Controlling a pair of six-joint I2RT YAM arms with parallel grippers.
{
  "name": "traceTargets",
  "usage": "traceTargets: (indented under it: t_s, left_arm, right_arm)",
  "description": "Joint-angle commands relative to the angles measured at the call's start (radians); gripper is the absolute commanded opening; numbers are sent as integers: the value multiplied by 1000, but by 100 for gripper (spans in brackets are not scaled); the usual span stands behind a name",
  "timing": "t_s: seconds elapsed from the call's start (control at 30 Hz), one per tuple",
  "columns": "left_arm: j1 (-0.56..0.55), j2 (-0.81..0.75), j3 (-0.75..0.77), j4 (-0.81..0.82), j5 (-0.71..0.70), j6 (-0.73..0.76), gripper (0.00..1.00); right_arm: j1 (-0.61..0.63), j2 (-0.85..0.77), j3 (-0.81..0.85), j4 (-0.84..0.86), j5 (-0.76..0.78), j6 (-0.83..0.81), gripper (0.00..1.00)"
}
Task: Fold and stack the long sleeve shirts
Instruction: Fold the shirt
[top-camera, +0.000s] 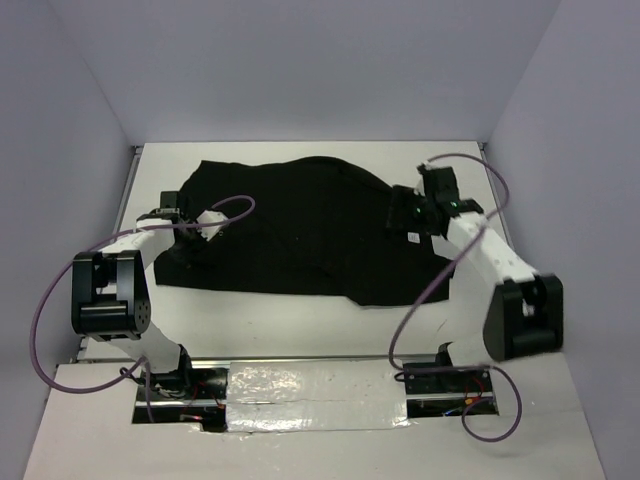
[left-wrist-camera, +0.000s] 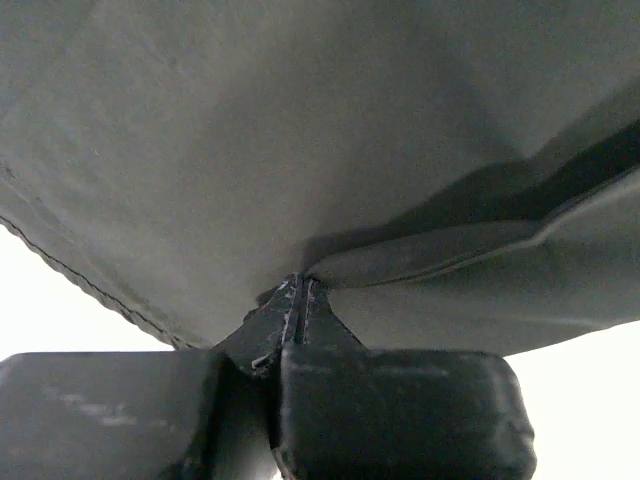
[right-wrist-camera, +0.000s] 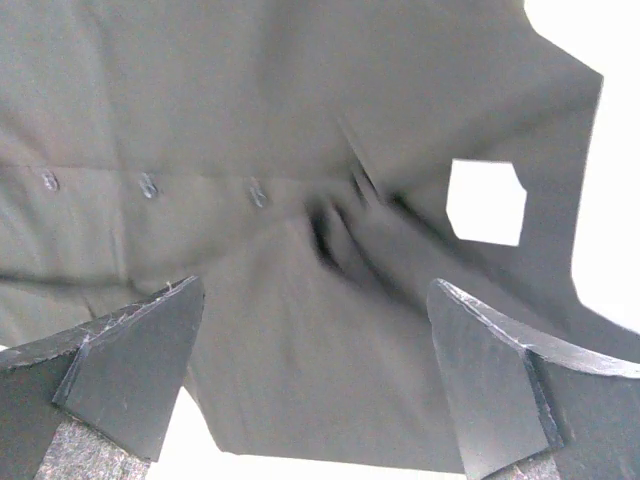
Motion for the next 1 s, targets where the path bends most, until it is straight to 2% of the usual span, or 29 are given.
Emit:
traceTargets:
  t_s: [0.0,0.03,0.13,0.33,0.43,0.53,0.57,0.63,0.67,0.7,0.77,0.8,0.87,0.9,0.97]
  left_arm:
    - [6,-20,9,29,38,-39,0]
    - [6,-25,13,28,38,-42,0]
    - [8,-26,22,27,48,-49,0]
    - [6,-37,16,38,51,-67,0]
    - [6,-51,3,57,38,-64,0]
    - [8,-55,-5,67,30,-58,0]
    - [11,-54,-2,67,28,-59,0]
    - [15,-51,6,72,30,-65,0]
    - [18,-48,9,74,30,-65,0]
    - [23,-45,16,77,30,-65,0]
    - [26,-34,36,87,28,-72,0]
    - [27,-17,45,90,21,-78,0]
    - [29,10,76,90,16,-85,0]
    - [27,18,88,87,15,-88,0]
    - [29,37,111,89,15,-90,0]
  right_arm:
    - [-32,-207,-184,-115,54,42,100]
    - [-43,-262,-248,-138,56,50,100]
    - [-77,-290,-319,-152,83,58,100]
    - [-89,-134,-348,-135,75,96,99]
    - [-85,-71,-357,-115,59,99,95]
    - [-54,-7,-336,-98,31,97,77]
    - [-45,12,-325,-94,17,93,55]
    - [-3,62,-289,-83,-38,91,27]
    - [14,76,-272,-78,-61,90,7]
    - [33,87,-252,-72,-117,91,0]
    - [95,116,-169,-66,-185,97,0]
    - [118,138,-102,-51,-266,102,0]
    - [123,180,-30,-34,-315,116,0]
    - [120,200,50,-41,-299,113,0]
    - [113,292,198,-115,-221,75,7]
